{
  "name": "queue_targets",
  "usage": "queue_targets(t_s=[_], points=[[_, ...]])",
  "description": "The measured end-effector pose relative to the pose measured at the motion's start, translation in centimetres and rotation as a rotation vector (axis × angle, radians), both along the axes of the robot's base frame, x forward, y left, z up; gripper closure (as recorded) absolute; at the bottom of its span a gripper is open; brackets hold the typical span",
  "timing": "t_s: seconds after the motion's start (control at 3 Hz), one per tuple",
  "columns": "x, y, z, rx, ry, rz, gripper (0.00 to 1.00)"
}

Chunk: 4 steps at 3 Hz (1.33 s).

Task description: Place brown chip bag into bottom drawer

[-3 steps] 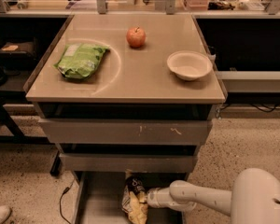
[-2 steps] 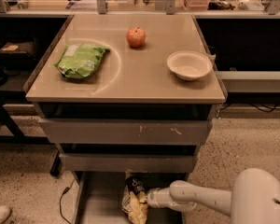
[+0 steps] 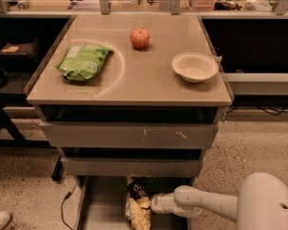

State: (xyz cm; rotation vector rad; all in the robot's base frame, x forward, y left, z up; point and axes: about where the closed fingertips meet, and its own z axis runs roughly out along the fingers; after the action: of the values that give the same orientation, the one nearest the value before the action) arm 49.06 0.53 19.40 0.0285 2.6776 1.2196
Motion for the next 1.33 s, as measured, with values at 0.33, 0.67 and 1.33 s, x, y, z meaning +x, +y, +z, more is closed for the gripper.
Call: queue_targets(t_s=[0.33,0.67,1.33], points=[[0.0,0.0,0.0,0.000,0.000,0.000,0.00],[-0.1,0.2,0.3,-0.004,-0.003,0.003,0.00],[-0.1,-4.9,7.9,-0.130,-0.063,-0.153,0.00]])
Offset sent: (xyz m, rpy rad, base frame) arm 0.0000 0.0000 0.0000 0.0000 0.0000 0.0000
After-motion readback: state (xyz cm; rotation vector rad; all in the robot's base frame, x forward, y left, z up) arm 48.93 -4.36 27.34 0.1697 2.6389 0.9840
